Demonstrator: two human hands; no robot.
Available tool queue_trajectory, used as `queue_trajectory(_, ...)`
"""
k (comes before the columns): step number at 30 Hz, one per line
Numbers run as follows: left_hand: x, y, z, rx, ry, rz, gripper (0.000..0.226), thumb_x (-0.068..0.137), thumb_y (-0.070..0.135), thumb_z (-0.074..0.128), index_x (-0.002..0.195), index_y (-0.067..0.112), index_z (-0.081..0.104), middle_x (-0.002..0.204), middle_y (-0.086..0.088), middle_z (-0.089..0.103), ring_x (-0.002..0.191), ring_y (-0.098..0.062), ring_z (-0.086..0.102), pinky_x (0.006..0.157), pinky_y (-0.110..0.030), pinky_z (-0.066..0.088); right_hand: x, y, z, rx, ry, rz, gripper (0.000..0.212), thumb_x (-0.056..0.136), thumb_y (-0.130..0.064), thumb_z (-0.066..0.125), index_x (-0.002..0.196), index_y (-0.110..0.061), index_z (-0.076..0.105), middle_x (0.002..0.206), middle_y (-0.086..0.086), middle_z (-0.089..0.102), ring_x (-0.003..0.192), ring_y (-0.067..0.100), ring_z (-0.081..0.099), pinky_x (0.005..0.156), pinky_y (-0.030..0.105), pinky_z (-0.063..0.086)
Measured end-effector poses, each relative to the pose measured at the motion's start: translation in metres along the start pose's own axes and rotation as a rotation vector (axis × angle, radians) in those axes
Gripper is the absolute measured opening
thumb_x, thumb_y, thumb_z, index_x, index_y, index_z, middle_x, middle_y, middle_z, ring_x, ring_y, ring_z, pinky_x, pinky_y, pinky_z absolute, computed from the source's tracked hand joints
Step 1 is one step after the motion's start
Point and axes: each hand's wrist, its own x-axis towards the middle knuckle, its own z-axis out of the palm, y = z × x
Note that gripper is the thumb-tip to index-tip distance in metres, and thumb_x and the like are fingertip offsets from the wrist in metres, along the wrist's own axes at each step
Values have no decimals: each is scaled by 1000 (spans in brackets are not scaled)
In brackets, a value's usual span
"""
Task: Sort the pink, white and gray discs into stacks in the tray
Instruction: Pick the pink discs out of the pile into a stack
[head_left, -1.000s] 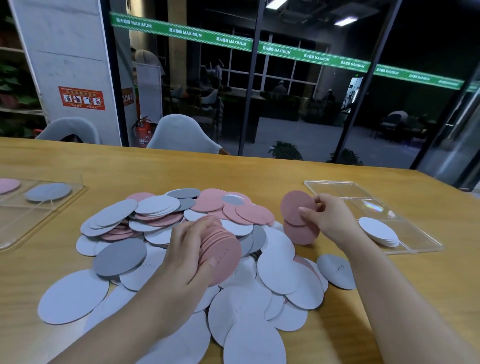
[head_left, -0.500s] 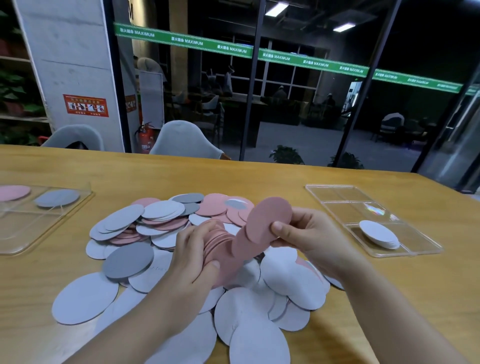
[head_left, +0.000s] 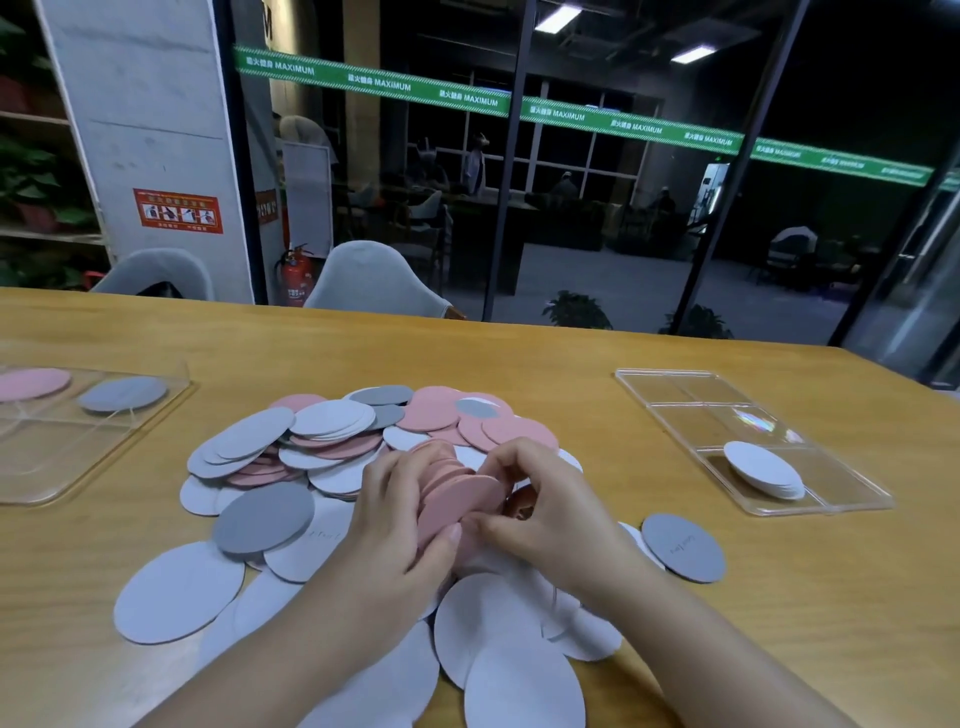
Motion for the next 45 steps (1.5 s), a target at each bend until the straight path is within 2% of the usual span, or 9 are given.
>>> queue_trajectory(4,1,4,-5,3,-1,10,48,78,47,41,118,62,20,123,39,15,121,18,22,88,4,24,0,4,-3,-13,9,-15,30,73,-10,75,94,-23,57,84,-9,55,73,1,50,64,13,41)
queue_trajectory(8,5,8,-20,35,21,34,52,72,55,42,120,59,23,124,35,23,119,15,29,89,-4,30,2,23,-9,24,70,54,18,80,-21,72,93,-25,61,85,-10,60,78,3,57,67,12,39)
queue_trajectory(12,5,11,-35,-55,64,-47,51,72,49,50,120,54,33,119,35,29,112,13,37,86,-14,36,12,43,-15,-223,189,86,9,84,-30,65,89,-30,58,97,-16,55,99,5,45,80,16,35)
queue_trajectory(20,-12,-10,-60,-75,94,-111,53,70,49,55,120,55,37,119,34,36,114,8,41,89,-21,39,54,37,-25,-435,-14,250,59,79,-46,69,131,-29,47,136,-8,43,129,13,27,96,22,24)
queue_trajectory(26,-18,-19,-66,-39,128,-101,57,72,45,54,119,66,30,124,36,33,118,12,36,94,-25,39,58,40,-18,-310,-34,350,45,79,-38,72,119,-22,59,118,-7,61,101,8,54,82,21,38)
queue_trajectory(32,-17,-20,-63,28,120,-32,54,81,39,44,114,78,28,132,42,10,118,27,19,87,-4,26,54,43,-21,-456,9,230,15,90,-28,57,104,-25,63,100,-10,67,94,14,60,79,31,47)
queue_trajectory(36,-16,-20,-60,18,76,-11,50,84,33,41,114,73,37,136,38,11,132,17,7,92,-7,22,52,41,-20,-506,88,193,13,92,-20,52,102,-24,60,93,-6,66,90,19,58,74,34,47)
queue_trajectory(40,-16,-17,-59,50,61,-19,51,84,33,38,116,71,30,131,44,6,128,23,4,88,1,23,52,18,-21,-343,133,-42,22,87,-9,61,89,-30,66,85,-15,61,88,4,48,71,10,34)
queue_trajectory(45,-16,-20,-59,93,43,-26,55,83,30,37,115,73,26,133,41,-2,129,22,1,89,1,16,49,-24,-29,-83,-104,-95,31,84,-9,66,73,-38,68,81,-7,61,69,7,45,64,14,35)
